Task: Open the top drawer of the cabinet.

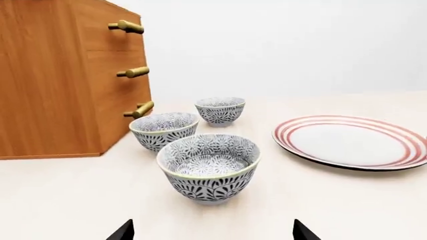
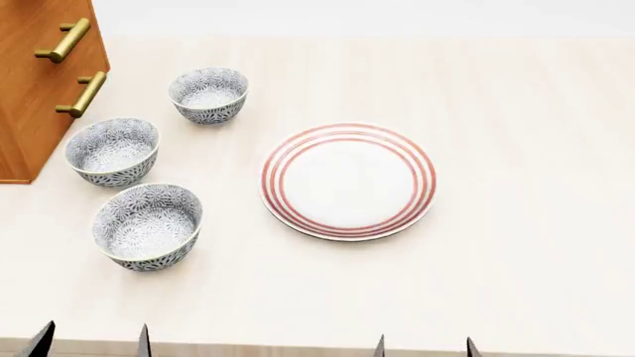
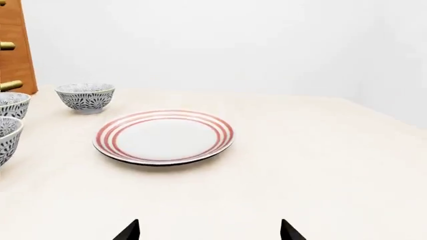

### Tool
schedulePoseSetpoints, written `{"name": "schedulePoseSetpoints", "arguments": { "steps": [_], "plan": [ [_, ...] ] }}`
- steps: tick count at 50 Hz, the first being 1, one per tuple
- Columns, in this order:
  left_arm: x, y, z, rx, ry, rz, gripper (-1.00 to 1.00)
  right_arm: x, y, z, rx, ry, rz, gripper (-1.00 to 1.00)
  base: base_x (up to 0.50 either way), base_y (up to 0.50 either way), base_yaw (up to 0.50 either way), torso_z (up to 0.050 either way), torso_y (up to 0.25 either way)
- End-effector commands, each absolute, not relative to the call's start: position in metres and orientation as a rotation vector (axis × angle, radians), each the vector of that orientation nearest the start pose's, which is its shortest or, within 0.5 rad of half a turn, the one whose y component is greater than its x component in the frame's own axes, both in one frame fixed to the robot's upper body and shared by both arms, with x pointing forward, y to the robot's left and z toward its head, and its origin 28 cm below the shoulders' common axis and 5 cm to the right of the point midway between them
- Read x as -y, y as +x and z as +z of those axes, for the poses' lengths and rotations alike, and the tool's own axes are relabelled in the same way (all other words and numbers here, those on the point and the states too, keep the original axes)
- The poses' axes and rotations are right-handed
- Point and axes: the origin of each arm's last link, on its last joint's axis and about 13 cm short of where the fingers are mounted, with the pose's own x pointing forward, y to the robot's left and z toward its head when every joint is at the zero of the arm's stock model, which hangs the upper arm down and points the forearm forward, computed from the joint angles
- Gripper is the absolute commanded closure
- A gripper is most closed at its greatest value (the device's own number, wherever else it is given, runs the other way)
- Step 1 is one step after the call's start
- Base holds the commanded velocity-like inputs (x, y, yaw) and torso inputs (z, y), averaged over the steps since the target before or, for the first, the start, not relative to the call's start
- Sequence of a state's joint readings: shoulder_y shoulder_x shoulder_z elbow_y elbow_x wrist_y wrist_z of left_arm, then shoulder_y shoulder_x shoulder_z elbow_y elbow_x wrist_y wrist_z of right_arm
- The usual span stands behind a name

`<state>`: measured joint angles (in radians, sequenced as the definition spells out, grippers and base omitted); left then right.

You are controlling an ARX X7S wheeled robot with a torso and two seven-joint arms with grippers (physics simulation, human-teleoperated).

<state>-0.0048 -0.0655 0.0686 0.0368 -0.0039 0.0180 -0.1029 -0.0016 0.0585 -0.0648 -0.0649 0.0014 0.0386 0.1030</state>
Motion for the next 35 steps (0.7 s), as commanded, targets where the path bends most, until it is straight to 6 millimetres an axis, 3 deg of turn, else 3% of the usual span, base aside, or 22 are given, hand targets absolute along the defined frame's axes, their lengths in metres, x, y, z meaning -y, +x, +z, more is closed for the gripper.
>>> {"name": "schedulePoseSetpoints", "arguments": {
  "steps": [1,11,18,35],
  "plan": [
    [-0.212,0.217,0.047,0.159,0.086,0.042,-1.0,0.101,0.209,0.049,0.1,-0.053,-0.051,-1.0,0.0,0.0,0.0,0.0,0.0],
    [-0.215,0.22,0.091,0.241,0.058,0.017,-1.0,0.104,0.213,0.085,0.188,-0.072,-0.083,-1.0,0.0,0.0,0.0,0.0,0.0],
    [-0.216,0.218,0.101,0.264,0.058,0.012,-1.0,0.105,0.21,0.098,0.248,-0.068,-0.079,-1.0,0.14,0.0,0.0,0.0,0.0],
    [-0.218,0.218,0.106,0.281,0.043,0.02,-1.0,0.109,0.207,0.113,0.302,-0.062,-0.07,-1.0,0.5,0.0,0.0,0.0,0.0]
  ]
}}
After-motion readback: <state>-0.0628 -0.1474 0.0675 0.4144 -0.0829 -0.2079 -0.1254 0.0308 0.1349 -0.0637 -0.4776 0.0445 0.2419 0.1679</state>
